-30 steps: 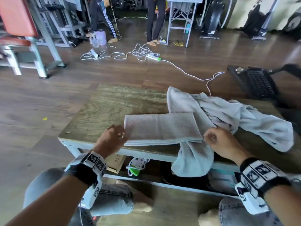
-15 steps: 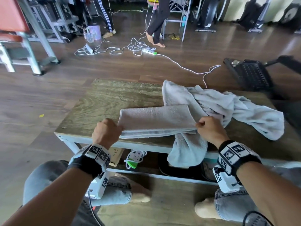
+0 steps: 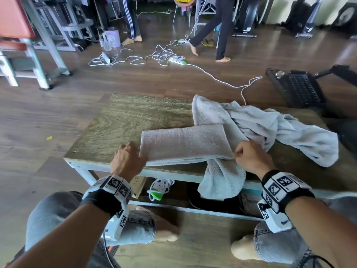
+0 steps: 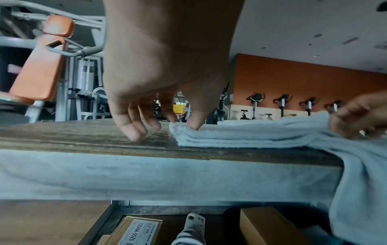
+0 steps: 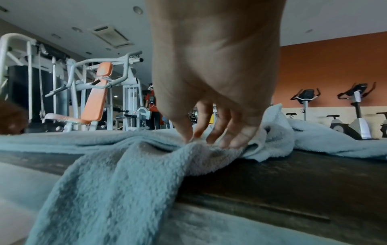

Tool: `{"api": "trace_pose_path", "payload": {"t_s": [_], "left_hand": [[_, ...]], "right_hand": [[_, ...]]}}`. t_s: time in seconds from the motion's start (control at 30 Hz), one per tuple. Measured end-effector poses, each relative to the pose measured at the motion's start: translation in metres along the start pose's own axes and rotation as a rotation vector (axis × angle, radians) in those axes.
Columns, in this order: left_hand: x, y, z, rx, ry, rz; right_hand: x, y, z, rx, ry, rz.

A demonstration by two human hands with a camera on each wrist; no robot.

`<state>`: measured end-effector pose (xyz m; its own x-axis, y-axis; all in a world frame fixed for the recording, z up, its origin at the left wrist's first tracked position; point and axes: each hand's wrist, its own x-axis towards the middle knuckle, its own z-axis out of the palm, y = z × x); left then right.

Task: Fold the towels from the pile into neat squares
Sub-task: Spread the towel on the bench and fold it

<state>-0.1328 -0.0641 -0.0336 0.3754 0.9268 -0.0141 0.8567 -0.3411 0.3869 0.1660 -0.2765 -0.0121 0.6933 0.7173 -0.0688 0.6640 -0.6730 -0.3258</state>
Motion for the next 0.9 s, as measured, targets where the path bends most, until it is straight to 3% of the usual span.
{"api": "trace_pose_path", "payload": {"t_s": [0.1, 0.17, 0.23, 0.4, 0.47, 0.57, 0.7, 0.8, 0.9], "left_hand": [[-0.006, 0.015, 0.002, 0.02, 0.074, 0.273], [-0.012, 0.026, 0.007, 0.021, -0.009, 0.486], [-0.017, 0.032, 0.017, 0.042, -0.126, 0.578], [-0.01, 0.048, 0.035, -0.13, 0.0, 0.64], [0.002, 0.063, 0.036, -0.241, 0.066, 0.684], [0.026, 0.091, 0.042, -0.324, 0.119, 0.627], [0.039, 0.104, 0.068, -0.039, -0.053, 0.531], [0.033, 0.094, 0.081, 0.107, -0.117, 0.497], [0.032, 0.094, 0.08, 0.138, -0.143, 0.484]], "right_hand": [[0.001, -0.004, 0.01, 0.062, 0.113, -0.267], [0.0, -0.011, 0.017, 0.057, 0.002, -0.45], [-0.002, -0.018, 0.024, 0.004, -0.108, -0.506], [0.006, -0.043, 0.023, -0.082, 0.013, -0.418], [0.015, -0.059, 0.022, -0.099, 0.076, -0.463], [0.035, -0.085, 0.032, -0.054, 0.028, -0.522], [0.056, -0.097, 0.065, -0.102, -0.154, -0.479], [0.053, -0.086, 0.081, -0.232, -0.097, -0.503], [0.051, -0.083, 0.08, -0.193, -0.063, -0.505]]}}
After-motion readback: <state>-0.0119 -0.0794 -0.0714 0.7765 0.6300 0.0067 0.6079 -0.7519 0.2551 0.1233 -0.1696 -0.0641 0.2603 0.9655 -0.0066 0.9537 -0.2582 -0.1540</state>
